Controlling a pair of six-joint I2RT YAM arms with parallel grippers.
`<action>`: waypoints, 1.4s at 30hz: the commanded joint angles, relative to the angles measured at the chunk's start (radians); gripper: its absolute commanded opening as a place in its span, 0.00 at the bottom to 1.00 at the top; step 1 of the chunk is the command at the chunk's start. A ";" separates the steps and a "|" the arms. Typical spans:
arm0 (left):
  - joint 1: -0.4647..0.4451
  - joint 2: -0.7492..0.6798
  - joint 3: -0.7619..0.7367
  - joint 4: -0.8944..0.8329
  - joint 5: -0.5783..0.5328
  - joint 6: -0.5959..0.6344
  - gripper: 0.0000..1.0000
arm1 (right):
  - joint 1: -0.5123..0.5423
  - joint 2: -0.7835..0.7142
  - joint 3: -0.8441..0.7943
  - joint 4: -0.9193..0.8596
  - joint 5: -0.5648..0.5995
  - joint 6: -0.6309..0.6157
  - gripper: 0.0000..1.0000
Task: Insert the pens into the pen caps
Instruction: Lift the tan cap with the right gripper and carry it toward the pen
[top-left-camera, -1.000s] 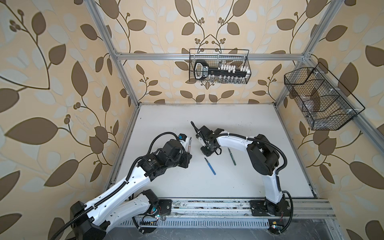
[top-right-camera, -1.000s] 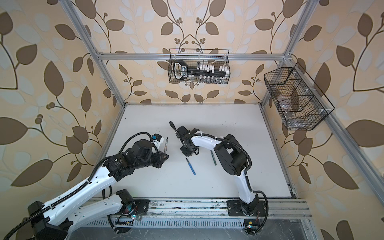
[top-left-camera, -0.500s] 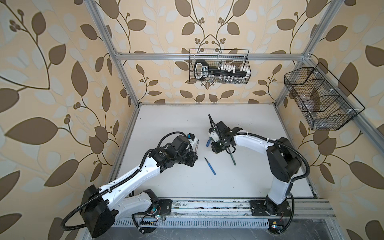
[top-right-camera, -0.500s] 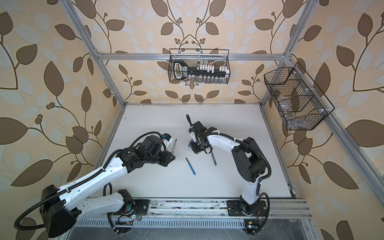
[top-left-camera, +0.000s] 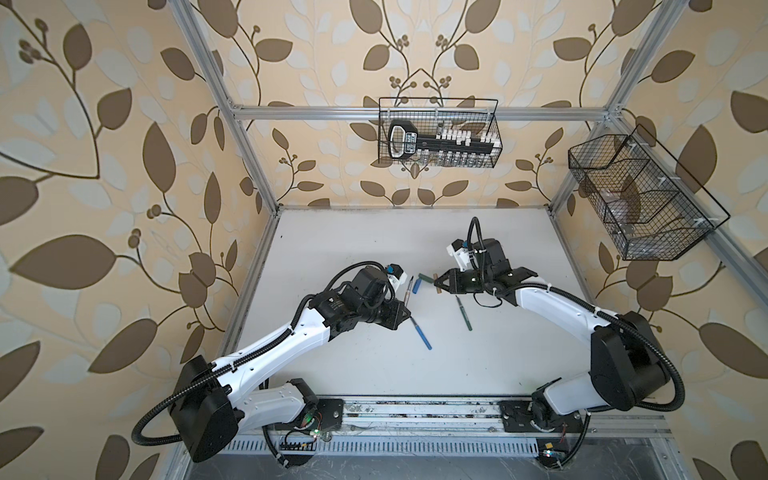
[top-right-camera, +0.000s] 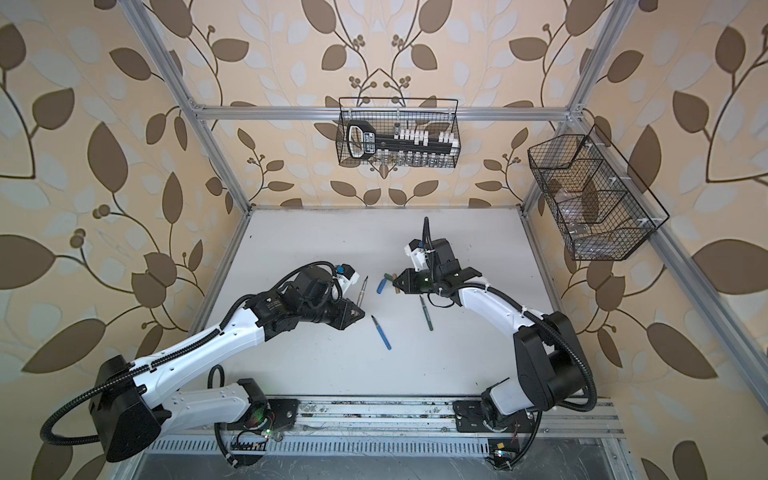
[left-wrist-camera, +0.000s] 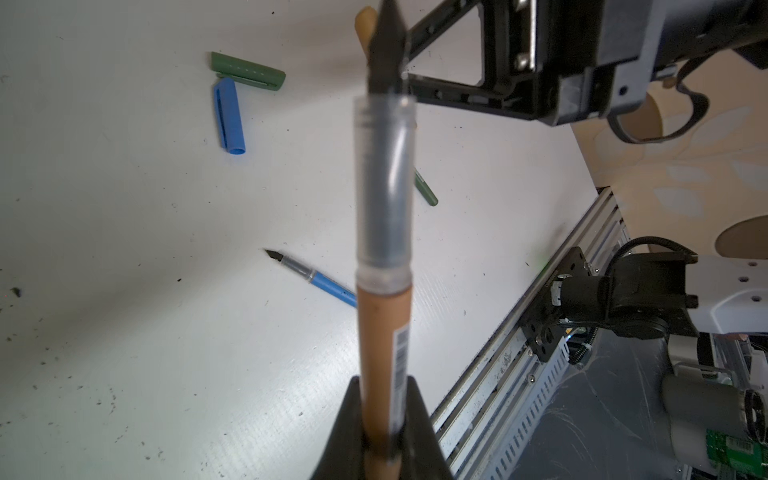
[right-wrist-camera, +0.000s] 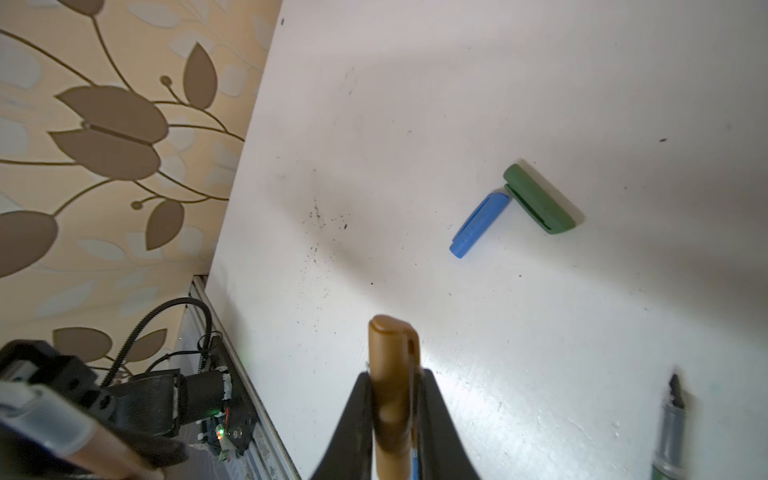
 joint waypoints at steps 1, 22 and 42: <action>-0.013 0.003 0.024 0.056 0.046 -0.015 0.09 | -0.003 -0.042 -0.021 0.086 -0.052 0.083 0.17; -0.168 0.058 0.113 0.141 -0.155 0.069 0.06 | -0.053 -0.327 -0.087 0.220 0.021 0.268 0.20; -0.293 0.041 0.136 0.270 -0.398 0.136 0.05 | -0.012 -0.348 0.123 0.093 0.107 0.079 0.20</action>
